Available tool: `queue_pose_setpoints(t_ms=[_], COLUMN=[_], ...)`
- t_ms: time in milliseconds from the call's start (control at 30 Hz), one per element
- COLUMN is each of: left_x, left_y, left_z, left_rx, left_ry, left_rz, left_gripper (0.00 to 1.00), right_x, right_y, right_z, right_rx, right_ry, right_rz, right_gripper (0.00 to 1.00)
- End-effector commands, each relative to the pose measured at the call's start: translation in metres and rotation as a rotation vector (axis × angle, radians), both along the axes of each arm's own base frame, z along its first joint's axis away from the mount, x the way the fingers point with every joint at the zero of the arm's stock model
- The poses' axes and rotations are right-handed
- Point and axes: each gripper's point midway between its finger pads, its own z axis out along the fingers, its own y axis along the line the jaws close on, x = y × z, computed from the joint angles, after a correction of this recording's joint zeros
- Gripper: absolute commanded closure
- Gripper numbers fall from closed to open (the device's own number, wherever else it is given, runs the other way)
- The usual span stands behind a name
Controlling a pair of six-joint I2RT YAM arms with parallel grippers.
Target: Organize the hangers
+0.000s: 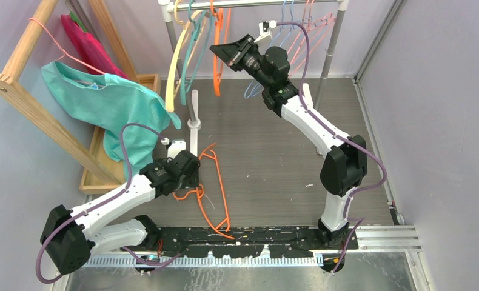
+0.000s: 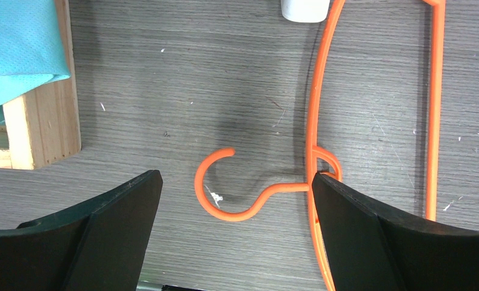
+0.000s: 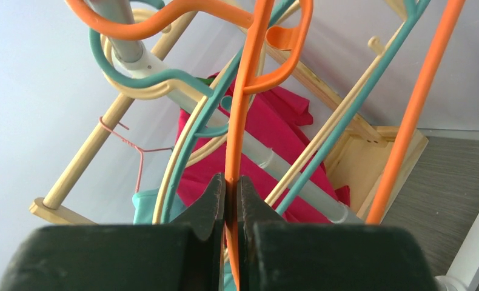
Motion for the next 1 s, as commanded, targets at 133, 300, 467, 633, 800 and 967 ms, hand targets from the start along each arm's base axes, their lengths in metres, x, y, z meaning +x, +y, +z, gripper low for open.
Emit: queue_pose_setpoints(t_ms=[133, 300, 467, 633, 800, 967], left_x=[0.002, 0.002, 0.004, 0.006, 0.011, 0.017], left_y=[0.002, 0.001, -0.003, -0.008, -0.018, -0.021], left_z=[0.005, 0.005, 0.003, 0.003, 0.007, 0.011], left_rx=[-0.013, -0.018, -0.025, -0.036, -0.068, -0.067], left_ry=[-0.018, -0.021, -0.014, -0.006, -0.006, 0.001], left_rz=[0.018, 0.02, 0.014, 0.01, 0.001, -0.002], left_gripper=[0.02, 0.02, 0.02, 0.02, 0.02, 0.02], right_x=[-0.005, -0.015, -0.046, -0.098, -0.149, -0.174], right_y=[-0.004, -0.005, -0.022, -0.041, -0.041, -0.064], right_z=[0.033, 0.013, 0.003, -0.002, -0.059, -0.125], right_rx=[0.036, -0.007, -0.094, -0.257, -0.516, -0.709], right_ry=[-0.026, 0.004, -0.032, -0.125, -0.127, -0.068], right_rz=[0.008, 0.027, -0.025, -0.103, -0.158, -0.249], right_gripper=[0.81, 0.62, 0.46, 0.26, 0.19, 0.15])
